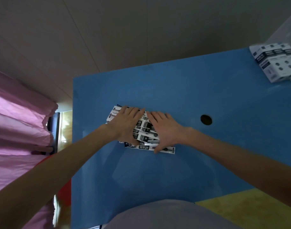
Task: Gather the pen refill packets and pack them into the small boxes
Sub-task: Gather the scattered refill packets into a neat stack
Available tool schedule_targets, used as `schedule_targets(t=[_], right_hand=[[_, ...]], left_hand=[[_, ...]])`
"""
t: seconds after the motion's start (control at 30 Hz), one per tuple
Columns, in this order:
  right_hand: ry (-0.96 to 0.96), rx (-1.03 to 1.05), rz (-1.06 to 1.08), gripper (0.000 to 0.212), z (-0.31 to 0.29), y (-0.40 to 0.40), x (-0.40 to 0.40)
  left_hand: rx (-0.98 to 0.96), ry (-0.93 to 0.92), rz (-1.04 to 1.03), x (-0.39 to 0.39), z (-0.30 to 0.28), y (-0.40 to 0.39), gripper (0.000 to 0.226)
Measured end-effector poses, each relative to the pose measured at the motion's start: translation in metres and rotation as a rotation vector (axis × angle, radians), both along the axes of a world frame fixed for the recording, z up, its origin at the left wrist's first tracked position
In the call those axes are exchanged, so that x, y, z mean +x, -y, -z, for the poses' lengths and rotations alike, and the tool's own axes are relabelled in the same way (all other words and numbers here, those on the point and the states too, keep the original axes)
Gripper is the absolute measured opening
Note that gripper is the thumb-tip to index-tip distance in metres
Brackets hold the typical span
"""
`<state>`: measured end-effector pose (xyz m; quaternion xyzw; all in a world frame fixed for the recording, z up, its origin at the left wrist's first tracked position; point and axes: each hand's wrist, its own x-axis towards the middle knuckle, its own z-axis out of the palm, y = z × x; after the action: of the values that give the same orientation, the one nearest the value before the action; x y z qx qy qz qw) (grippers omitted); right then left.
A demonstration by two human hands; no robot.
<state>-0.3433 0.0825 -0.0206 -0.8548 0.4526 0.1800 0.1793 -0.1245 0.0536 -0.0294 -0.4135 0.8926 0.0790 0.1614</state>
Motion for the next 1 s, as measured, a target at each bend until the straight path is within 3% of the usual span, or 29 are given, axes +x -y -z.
schedule_targets(t=[0.13, 0.23, 0.53, 0.6, 0.73, 0.87, 0.93, 1.0], right_hand=[[0.037, -0.042, 0.034, 0.147, 0.006, -0.012, 0.000], [0.085, -0.090, 0.066, 0.128, 0.005, -0.012, 0.000], [0.140, -0.141, 0.075, 0.079, 0.002, 0.003, 0.002], [0.147, -0.121, 0.084, 0.069, 0.001, 0.010, 0.002], [0.143, 0.004, 0.103, 0.056, -0.007, 0.023, 0.001], [0.153, 0.143, 0.111, 0.040, -0.016, 0.035, 0.003], [0.149, 0.173, 0.114, 0.040, -0.018, 0.040, 0.003], [0.120, 0.164, 0.088, 0.054, -0.020, 0.040, 0.002]], left_hand=[[-0.022, -0.056, 0.005, 0.001, 0.000, -0.012, 0.130], [-0.040, -0.107, 0.004, 0.001, 0.001, -0.017, 0.124], [0.053, -0.140, -0.115, 0.000, -0.001, -0.026, 0.136], [0.065, -0.170, -0.167, -0.003, -0.004, -0.025, 0.127], [0.077, -0.217, -0.232, -0.007, -0.009, -0.019, 0.085], [0.119, -0.152, -0.260, -0.010, -0.016, -0.014, 0.059], [0.120, -0.129, -0.257, -0.011, -0.018, -0.011, 0.053], [0.114, -0.128, -0.254, -0.010, -0.019, -0.011, 0.051]])
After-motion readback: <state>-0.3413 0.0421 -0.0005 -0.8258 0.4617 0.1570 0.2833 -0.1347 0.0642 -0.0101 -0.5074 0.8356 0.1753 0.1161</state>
